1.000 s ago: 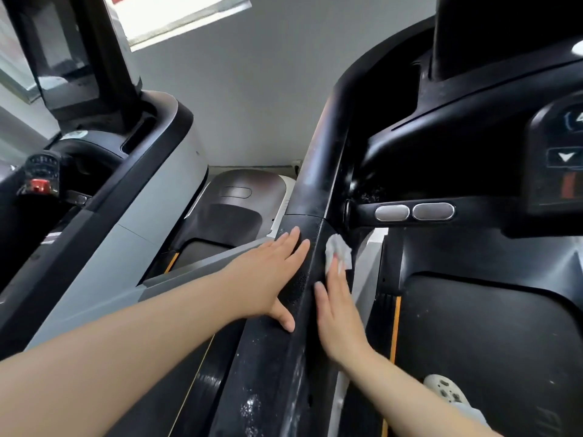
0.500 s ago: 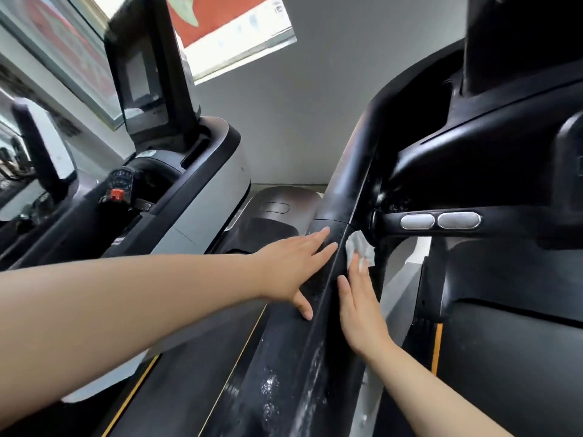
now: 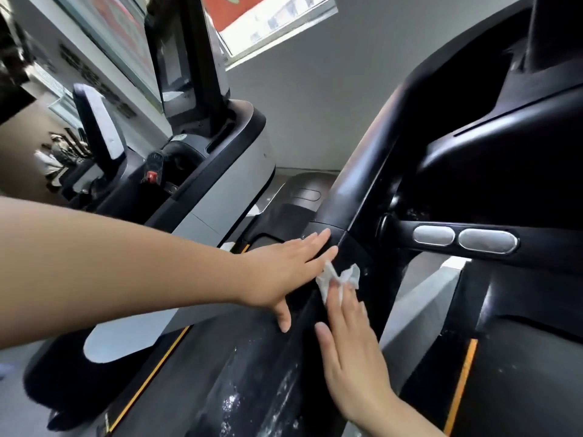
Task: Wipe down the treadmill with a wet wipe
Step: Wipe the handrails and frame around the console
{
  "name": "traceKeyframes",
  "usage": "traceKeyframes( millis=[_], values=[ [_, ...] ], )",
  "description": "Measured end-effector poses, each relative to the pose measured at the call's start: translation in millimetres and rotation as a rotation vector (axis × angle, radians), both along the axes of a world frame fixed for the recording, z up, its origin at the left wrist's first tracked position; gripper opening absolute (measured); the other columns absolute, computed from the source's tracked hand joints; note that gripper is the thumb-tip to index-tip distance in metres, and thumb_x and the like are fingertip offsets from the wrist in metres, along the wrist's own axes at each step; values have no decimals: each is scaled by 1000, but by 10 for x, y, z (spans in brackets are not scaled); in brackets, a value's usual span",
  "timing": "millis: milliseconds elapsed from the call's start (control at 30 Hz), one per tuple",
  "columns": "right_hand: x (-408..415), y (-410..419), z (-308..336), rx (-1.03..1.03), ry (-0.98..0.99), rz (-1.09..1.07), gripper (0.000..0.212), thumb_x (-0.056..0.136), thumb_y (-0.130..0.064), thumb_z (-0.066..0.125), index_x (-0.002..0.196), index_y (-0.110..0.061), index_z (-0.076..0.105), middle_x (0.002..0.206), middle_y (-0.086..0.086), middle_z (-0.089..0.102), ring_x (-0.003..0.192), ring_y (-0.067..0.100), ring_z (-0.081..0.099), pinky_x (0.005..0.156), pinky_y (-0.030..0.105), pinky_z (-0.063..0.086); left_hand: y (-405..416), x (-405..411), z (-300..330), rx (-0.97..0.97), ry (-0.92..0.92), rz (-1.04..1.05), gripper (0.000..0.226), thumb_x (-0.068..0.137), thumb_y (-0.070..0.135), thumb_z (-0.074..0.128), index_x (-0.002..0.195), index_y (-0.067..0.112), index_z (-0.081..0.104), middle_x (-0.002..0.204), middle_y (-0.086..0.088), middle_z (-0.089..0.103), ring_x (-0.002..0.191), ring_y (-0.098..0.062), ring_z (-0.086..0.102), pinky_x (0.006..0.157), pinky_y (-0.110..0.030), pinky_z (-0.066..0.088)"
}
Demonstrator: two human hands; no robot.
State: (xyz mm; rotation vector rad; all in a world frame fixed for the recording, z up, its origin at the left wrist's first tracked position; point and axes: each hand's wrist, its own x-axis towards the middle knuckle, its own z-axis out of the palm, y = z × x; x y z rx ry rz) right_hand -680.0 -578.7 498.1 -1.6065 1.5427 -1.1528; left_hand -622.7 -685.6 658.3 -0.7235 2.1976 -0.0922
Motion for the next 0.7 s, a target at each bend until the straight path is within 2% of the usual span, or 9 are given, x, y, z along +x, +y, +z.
traceKeyframes(
  millis=[67, 133, 233, 333, 400, 500, 533, 633, 700],
  values=[
    [-170, -272, 14, 9, -59, -129, 69, 89, -62, -3, 147, -27, -14, 158, -2, -12, 144, 7, -10, 116, 24, -5, 7, -25, -2, -12, -17, 3, 127, 70, 47, 76, 148, 6, -15, 153, -17, -25, 144, -25, -14, 109, -21, -8],
    [-311, -509, 31, 73, -151, -200, 59, 99, -44, 13, 149, -22, -9, 159, -1, -8, 144, 7, -7, 119, 31, 1, 18, -50, 9, -14, -22, 20, 129, 68, 45, 78, 148, 8, -16, 154, -16, -24, 145, -24, -11, 112, -23, -3],
    [-154, -345, 32, 17, -198, -176, 62, 91, -53, 7, 142, -30, -20, 154, -13, -19, 137, -6, -20, 119, 31, 1, 10, -28, 25, 13, 12, 120, 134, 63, 40, 83, 147, 12, -18, 154, -5, -27, 143, -15, -10, 110, -17, -3],
    [100, 14, -105, -29, -111, -85, 62, 85, -60, -3, 137, -36, -26, 148, -16, -28, 137, -3, -26, 117, 27, -4, -5, -13, 23, 35, 32, 156, 138, 61, 36, 85, 146, 11, -22, 152, 1, -30, 142, -8, -12, 109, -16, -4],
    [52, -53, -228, -44, -112, -126, 60, 89, -57, 0, 141, -35, -20, 154, -13, -19, 141, 0, -18, 116, 26, -4, -12, -17, -1, 30, 36, 163, 140, 60, 33, 87, 145, 11, -23, 152, 1, -32, 143, -9, -11, 109, -15, 1],
    [-224, -397, -318, 174, -411, -309, 53, 101, -38, 19, 151, -28, 4, 159, -6, 9, 145, 8, 8, 112, 23, 9, -35, -4, -37, 6, 29, 148, 142, 60, 35, 86, 145, 13, -25, 151, 3, -34, 144, -10, -8, 108, -16, 9],
    [-246, -438, -317, 226, -459, -335, 53, 102, -35, 21, 151, -26, 7, 159, -4, 12, 145, 10, 11, 110, 21, 9, -39, 6, -36, 4, 24, 144, 141, 61, 37, 86, 145, 14, -25, 151, 5, -34, 144, -9, -6, 106, -15, 10],
    [43, -223, -145, 92, -332, -269, 58, 96, -51, 12, 143, -33, -18, 158, -6, -10, 145, 6, -8, 114, 20, -1, -34, -14, -13, -18, 9, 107, 142, 60, 41, 85, 145, 14, -25, 152, 4, -33, 144, -10, -1, 101, -11, 11],
    [285, 24, -32, -39, -136, -154, 62, 83, -68, -12, 133, -39, -33, 152, -11, -27, 140, 4, -24, 113, 21, -10, -13, -52, -15, -39, -20, 86, 143, 58, 41, 86, 145, 10, -23, 152, 1, -31, 145, -14, 4, 101, -12, 11]
  ],
)
